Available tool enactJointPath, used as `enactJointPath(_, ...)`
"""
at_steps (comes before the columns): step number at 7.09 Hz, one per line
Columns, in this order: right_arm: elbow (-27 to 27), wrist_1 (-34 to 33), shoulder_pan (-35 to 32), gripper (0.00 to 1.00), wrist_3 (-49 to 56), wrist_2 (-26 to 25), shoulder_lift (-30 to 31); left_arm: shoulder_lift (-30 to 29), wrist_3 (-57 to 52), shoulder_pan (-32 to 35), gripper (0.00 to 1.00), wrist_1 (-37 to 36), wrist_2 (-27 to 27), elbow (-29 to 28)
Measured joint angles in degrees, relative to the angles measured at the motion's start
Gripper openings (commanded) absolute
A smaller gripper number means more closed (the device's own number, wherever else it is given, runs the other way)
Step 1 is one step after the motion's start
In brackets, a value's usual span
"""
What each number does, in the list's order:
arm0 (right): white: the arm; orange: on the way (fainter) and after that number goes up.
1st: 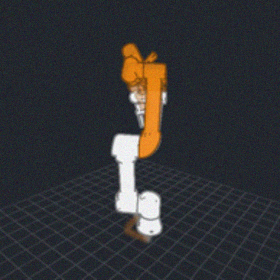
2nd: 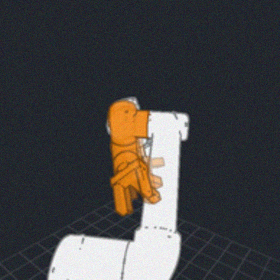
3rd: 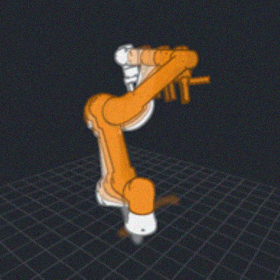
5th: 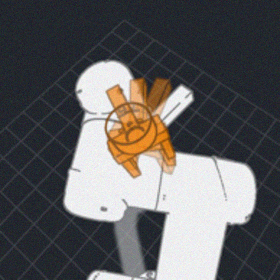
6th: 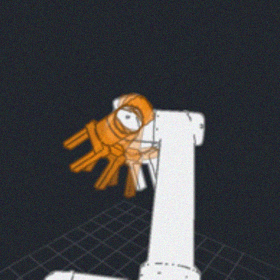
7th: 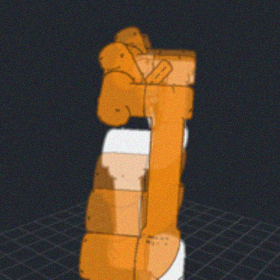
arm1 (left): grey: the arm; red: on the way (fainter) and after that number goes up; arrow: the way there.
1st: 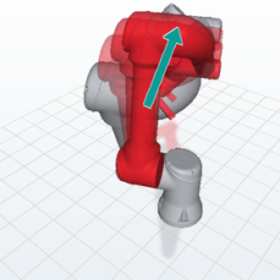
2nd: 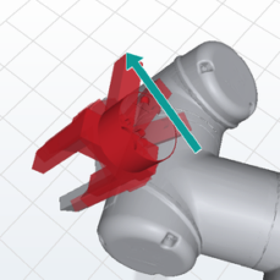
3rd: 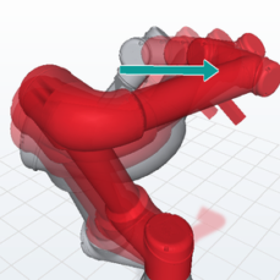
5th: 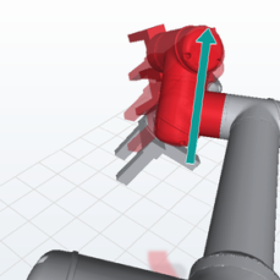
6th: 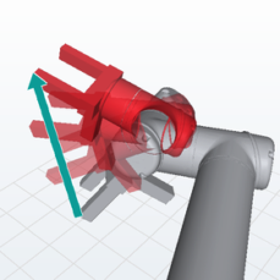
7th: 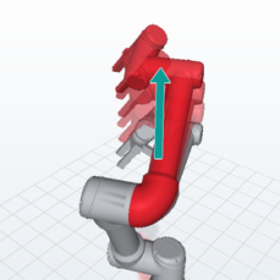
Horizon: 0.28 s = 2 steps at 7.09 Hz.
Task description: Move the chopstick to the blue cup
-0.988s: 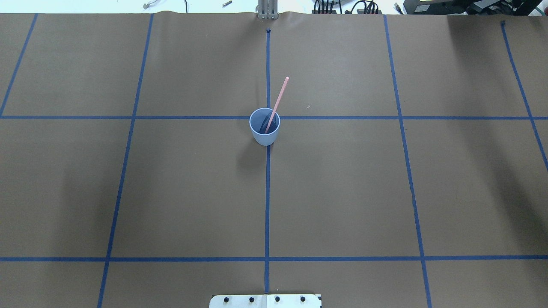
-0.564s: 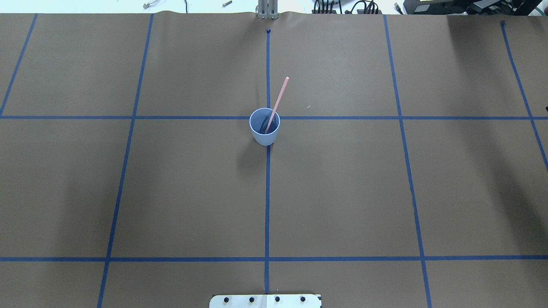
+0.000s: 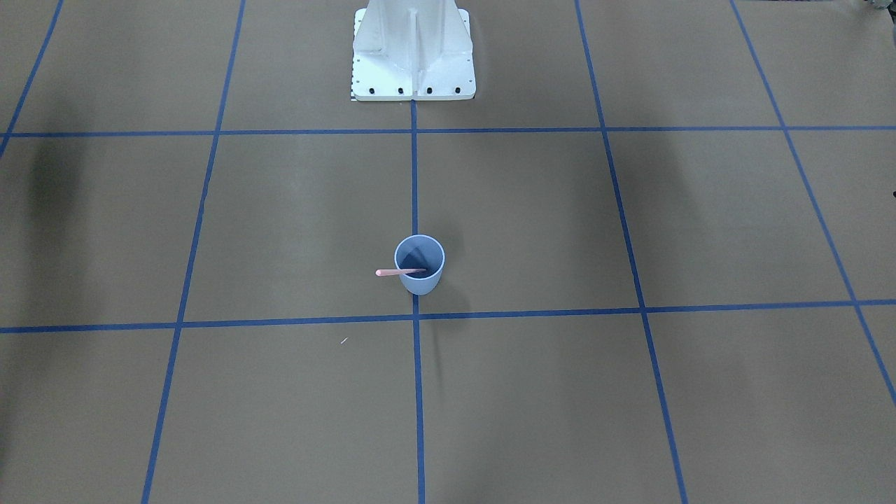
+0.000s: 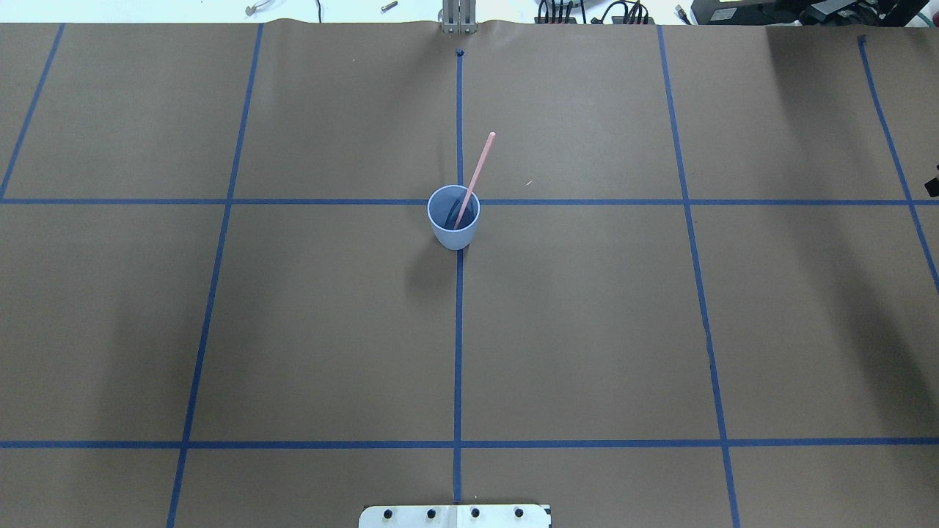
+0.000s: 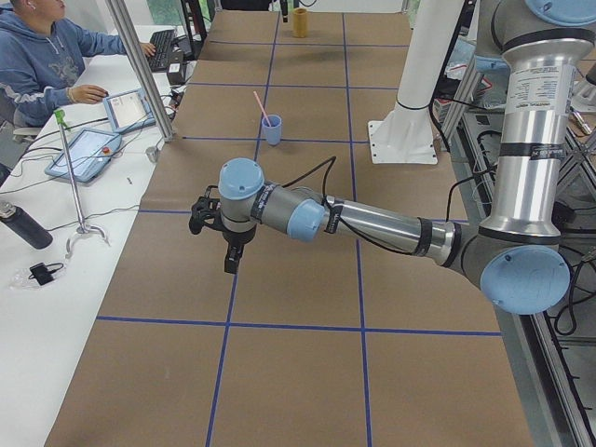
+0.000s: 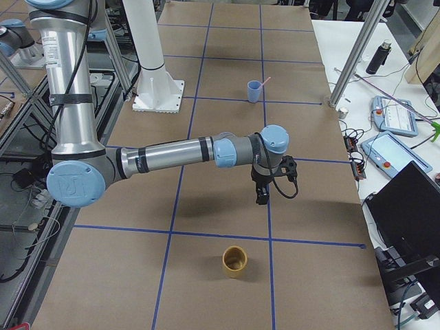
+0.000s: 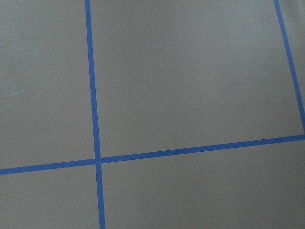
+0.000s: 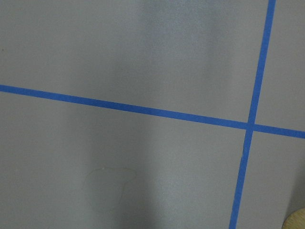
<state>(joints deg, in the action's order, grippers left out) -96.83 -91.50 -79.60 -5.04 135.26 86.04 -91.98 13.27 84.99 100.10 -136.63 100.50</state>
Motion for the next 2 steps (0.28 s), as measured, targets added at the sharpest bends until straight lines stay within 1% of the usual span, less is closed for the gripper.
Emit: enactJointPath(2,0.1,0.6,0.1,1.0,0.0,0.0,0.1,0.0,0.0,0.0,0.99,0.0,0.0,0.0)
